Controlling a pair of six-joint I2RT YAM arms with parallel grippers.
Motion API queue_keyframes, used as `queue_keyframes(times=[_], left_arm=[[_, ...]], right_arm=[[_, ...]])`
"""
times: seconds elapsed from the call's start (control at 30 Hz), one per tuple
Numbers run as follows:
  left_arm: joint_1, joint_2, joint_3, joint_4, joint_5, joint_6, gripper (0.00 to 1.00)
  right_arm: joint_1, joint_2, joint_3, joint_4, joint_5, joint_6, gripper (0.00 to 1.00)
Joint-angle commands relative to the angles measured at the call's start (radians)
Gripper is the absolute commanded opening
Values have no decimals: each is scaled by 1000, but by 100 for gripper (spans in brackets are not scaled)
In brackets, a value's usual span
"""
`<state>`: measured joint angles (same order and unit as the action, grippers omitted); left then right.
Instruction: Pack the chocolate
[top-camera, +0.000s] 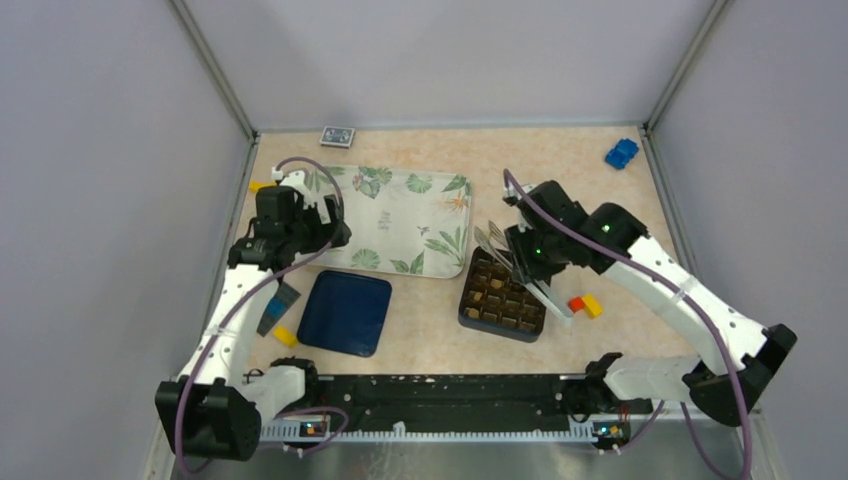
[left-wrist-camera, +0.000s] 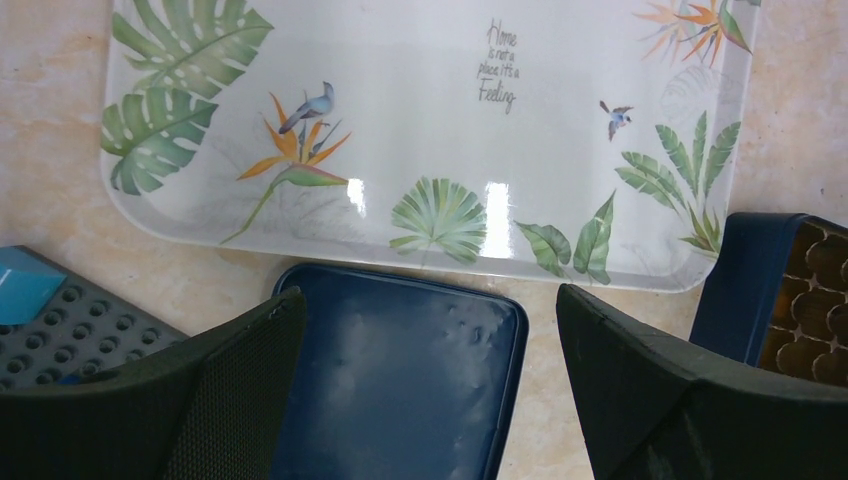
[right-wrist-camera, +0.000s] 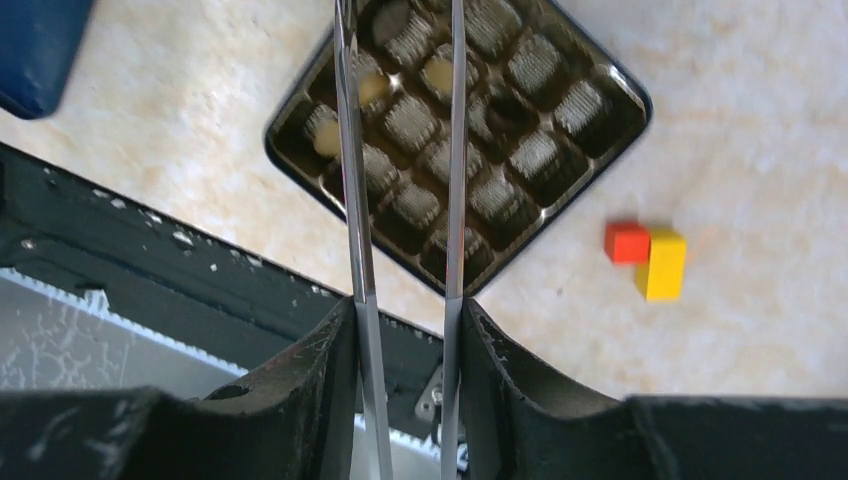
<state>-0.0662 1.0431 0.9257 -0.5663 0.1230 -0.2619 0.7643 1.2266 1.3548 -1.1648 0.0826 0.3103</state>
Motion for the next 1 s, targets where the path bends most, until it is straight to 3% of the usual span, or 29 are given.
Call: queue_keyframes(times=[0.0, 0.47, 0.6, 0.97], left_arm=[[3, 35, 34, 75, 49, -29, 99], [3, 110, 80, 103, 53, -54, 99], [3, 105, 81, 110, 72, -61, 99], [3, 112, 78, 108, 102, -42, 99]], right_arm=[[10, -95, -26, -151, 61, 122, 15], [10, -203, -168, -315, -78, 163, 15], [10, -198, -197, -290, -130, 146, 16], [10, -156, -234, -237, -86, 139, 18]])
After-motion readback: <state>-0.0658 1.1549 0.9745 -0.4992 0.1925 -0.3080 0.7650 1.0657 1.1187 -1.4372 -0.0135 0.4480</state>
